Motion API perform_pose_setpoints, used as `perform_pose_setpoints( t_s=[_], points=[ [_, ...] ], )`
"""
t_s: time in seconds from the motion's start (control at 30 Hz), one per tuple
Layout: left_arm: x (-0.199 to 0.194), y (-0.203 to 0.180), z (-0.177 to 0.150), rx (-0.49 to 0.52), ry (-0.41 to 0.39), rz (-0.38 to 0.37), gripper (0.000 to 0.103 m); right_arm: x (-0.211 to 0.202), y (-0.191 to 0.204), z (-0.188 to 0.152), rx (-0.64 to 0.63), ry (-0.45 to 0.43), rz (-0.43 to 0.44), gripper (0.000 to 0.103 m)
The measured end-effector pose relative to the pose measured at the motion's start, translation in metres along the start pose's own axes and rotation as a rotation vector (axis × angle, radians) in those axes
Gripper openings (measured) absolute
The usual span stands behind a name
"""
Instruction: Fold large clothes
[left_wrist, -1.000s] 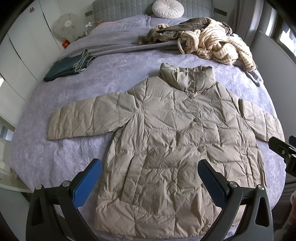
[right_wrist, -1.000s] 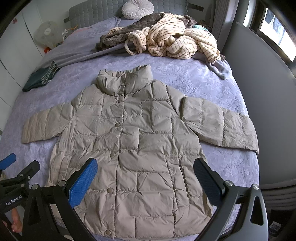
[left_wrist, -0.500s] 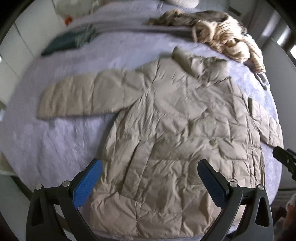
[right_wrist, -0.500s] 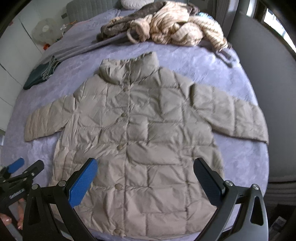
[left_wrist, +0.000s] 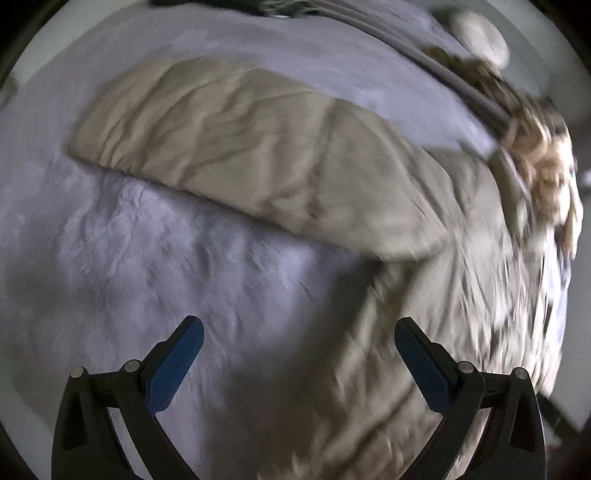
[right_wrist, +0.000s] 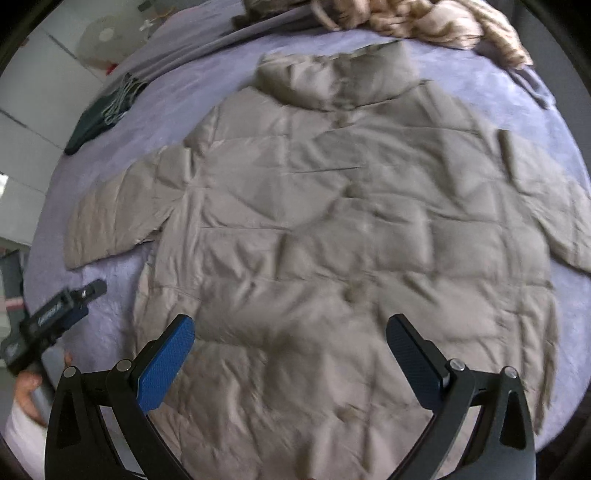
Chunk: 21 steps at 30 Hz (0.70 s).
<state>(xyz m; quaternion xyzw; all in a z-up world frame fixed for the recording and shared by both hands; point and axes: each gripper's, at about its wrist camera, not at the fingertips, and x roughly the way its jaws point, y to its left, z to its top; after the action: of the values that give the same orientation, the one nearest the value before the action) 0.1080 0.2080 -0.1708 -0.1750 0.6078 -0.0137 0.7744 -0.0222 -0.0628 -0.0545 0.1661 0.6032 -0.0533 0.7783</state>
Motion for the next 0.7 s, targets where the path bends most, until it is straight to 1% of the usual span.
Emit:
perform_pose_setpoints(
  t_s=[0.07, 0.17, 0.23, 0.3, 0.43, 0.5, 0.53, 0.57, 0.6, 0.63, 0.67, 0.7],
  points=[
    [0.011, 0.019, 0.012, -0.042, -0.02, -0.038, 0.103, 0.011, 0.011, 0.003, -0.022, -0.012, 0.049, 0.103],
    [0.026, 0.041, 0.029, -0.085, -0.043, -0.112, 0.103, 0.031, 0.025, 0.008, -0.047, 0.015, 0.047, 0.103],
    [0.036, 0.055, 0.042, -0.119, -0.056, -0.161, 0.103, 0.046, 0.03, 0.011, -0.042, 0.028, 0.067, 0.103],
    [0.042, 0.07, 0.058, -0.167, -0.081, -0.212, 0.103, 0.056, 0.031, 0.015, -0.023, 0.022, 0.096, 0.103],
    [0.045, 0.092, 0.091, -0.234, -0.142, -0.237, 0.103, 0.07, 0.032, 0.026, 0.001, -0.01, 0.125, 0.103],
    [0.041, 0.101, 0.106, -0.255, -0.182, -0.218, 0.103, 0.072, 0.034, 0.033, 0.002, -0.031, 0.137, 0.103],
    [0.036, 0.104, 0.113, -0.259, -0.21, -0.192, 0.1, 0.073, 0.036, 0.036, 0.002, -0.04, 0.146, 0.103],
    [0.036, 0.108, 0.122, -0.261, -0.226, -0.176, 0.094, 0.073, 0.038, 0.04, 0.002, -0.047, 0.154, 0.103],
    [0.033, 0.112, 0.128, -0.259, -0.242, -0.161, 0.072, 0.074, 0.04, 0.044, 0.003, -0.056, 0.167, 0.103],
    [0.031, 0.114, 0.134, -0.246, -0.249, -0.165, 0.043, 0.076, 0.043, 0.049, 0.005, -0.061, 0.174, 0.103],
    [0.027, 0.118, 0.138, -0.224, -0.253, -0.2, 0.029, 0.077, 0.046, 0.054, 0.007, -0.066, 0.182, 0.103],
    [0.024, 0.12, 0.141, -0.209, -0.257, -0.225, 0.012, 0.079, 0.05, 0.059, 0.013, -0.071, 0.194, 0.103]
  ],
)
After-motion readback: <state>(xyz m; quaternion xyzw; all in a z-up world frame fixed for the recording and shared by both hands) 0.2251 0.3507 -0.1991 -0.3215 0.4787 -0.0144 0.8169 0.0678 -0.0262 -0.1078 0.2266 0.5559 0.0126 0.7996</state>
